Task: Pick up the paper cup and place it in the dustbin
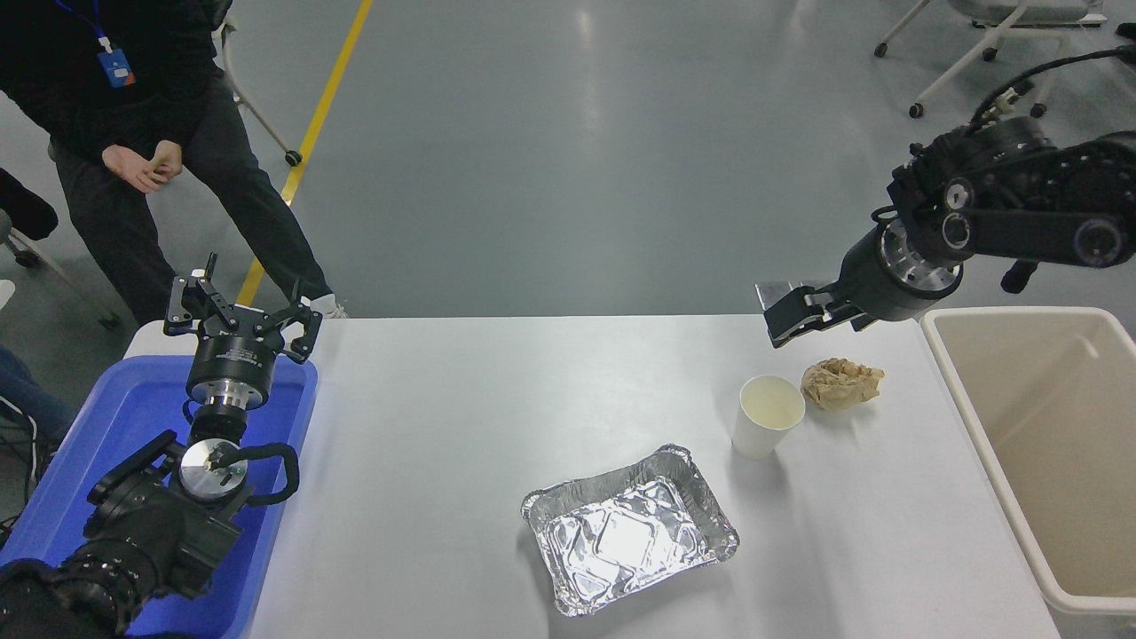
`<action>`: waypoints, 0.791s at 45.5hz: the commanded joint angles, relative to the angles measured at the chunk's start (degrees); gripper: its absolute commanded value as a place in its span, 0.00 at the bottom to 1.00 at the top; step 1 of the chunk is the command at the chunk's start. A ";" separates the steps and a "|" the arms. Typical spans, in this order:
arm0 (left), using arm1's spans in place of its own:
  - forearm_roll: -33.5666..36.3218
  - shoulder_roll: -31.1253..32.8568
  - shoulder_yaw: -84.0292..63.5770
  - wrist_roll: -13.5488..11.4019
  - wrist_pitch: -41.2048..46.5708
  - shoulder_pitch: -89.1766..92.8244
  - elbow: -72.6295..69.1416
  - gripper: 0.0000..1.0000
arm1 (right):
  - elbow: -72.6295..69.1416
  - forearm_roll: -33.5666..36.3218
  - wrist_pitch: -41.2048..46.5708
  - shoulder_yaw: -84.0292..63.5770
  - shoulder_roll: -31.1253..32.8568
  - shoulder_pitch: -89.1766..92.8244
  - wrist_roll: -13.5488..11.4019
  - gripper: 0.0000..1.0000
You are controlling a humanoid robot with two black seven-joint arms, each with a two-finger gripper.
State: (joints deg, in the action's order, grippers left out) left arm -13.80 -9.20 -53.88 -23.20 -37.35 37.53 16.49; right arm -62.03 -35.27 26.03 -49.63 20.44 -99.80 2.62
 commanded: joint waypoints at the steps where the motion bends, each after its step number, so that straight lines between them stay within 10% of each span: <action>1: 0.00 -0.03 0.00 0.00 0.00 0.00 0.03 0.99 | 6.30 -0.94 -7.74 2.25 -3.39 9.97 0.11 1.00; 36: 0.00 -0.03 0.00 0.00 0.00 0.00 0.03 0.99 | 12.81 -4.28 -12.05 2.60 -3.57 21.05 -0.15 1.00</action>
State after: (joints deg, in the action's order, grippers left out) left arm -13.80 -9.22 -53.88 -23.20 -37.35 37.53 16.52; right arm -50.58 -38.54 15.43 -47.06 16.94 -81.03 2.64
